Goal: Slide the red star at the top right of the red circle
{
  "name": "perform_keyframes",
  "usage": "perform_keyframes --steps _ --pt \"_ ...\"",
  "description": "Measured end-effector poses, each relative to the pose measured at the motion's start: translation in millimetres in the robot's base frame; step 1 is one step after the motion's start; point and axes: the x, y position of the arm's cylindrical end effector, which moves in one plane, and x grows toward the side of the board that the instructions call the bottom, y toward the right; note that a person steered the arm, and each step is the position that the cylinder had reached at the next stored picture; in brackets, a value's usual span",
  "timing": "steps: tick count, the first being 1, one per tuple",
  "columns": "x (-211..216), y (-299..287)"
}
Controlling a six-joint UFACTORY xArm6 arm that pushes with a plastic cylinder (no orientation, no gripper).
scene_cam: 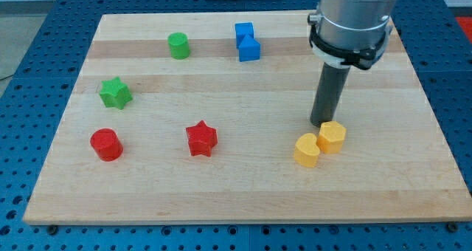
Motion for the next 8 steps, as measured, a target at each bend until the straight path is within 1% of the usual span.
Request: perform_keyframes --steps 1,2,3,5,7,8 --pt "-27 0" --pt "-8 -35" --pt "1 -47" --pt "32 -138" --pt "38 -226" --pt "36 -230"
